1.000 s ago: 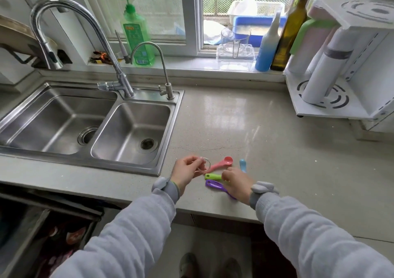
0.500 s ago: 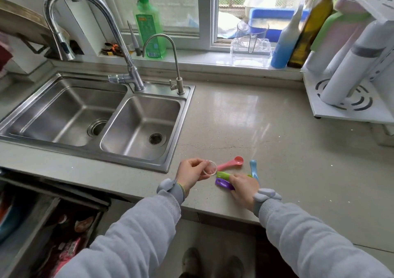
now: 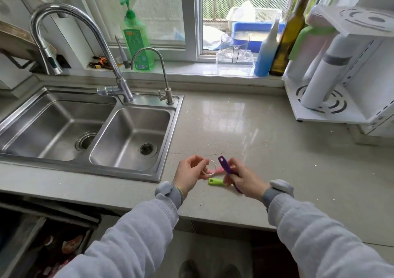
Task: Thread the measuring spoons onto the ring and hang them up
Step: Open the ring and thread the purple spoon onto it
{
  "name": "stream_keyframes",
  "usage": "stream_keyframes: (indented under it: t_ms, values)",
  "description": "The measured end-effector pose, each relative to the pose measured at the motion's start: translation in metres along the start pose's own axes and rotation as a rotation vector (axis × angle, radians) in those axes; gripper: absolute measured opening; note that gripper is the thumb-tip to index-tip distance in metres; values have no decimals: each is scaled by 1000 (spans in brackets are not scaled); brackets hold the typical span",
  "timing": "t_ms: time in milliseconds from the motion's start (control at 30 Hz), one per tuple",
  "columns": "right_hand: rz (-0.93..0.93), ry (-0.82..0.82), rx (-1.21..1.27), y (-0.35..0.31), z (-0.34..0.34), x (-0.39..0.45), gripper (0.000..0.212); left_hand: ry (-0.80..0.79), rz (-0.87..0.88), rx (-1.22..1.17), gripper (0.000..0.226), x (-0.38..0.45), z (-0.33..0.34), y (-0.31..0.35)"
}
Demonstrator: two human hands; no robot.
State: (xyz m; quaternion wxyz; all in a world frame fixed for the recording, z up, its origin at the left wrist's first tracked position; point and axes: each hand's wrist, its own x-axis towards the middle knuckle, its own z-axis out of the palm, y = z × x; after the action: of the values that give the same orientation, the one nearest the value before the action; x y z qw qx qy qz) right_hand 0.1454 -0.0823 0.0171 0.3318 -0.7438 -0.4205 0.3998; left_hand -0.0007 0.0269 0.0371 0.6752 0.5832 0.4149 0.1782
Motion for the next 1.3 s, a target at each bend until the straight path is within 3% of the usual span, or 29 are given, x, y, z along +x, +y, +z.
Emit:
stream_keyframes:
  t_ms: [100,200,400,800,933,1133,1300]
  values:
    - [17,-2,150,-8,-7,-6,30,-15,52,16,13,0,4,9]
    - [14,33,223,-16,-7,-12,24,-14,82,-14,14,1,9,16]
    - [-44,95,158,-22,-8,-18,24,-41,102,-24,13,-2,21,24]
    - [-41,-11,159,-33,-13,-25,28,-42,93,-15,12,-1,19,21]
    - [-74,-58,67,-39,-17,-25,27,-53,97,24,12,-1,20,21]
    - [-194,42,-509,-36,-19,-28,26,31,105,-57,11,5,22,17]
    - [-206,108,-412,-22,-5,-29,24,54,44,-165,13,13,26,7]
